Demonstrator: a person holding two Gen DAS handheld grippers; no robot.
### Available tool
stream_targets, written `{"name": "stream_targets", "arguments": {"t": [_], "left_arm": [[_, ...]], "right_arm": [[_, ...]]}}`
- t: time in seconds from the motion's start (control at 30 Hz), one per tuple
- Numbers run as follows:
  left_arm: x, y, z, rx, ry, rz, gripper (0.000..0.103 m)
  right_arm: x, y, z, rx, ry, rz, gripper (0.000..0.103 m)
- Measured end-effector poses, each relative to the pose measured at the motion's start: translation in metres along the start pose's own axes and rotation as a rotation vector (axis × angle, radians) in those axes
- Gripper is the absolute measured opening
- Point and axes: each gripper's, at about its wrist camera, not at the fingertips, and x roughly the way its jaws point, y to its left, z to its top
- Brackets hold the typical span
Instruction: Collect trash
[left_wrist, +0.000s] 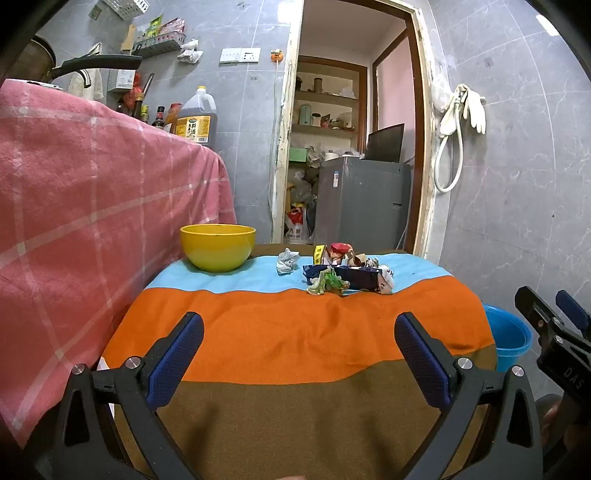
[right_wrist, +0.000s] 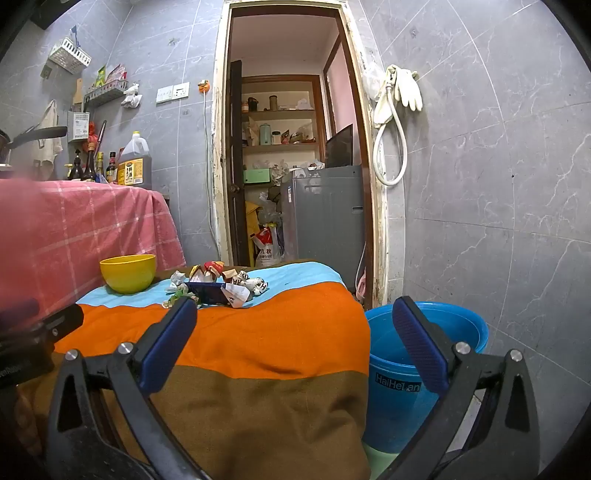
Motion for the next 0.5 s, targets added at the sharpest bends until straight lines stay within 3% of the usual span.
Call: {"name": "stream_targets", "arguments": {"t": [0.5], "left_arm": [[-0.0006, -0.0005, -0.0001, -0.002, 0.0, -0.001, 0.101]], "right_arm": [[-0.0011, -0.0003, -0.0007, 0.003, -0.002, -0.002, 0.103]]}}
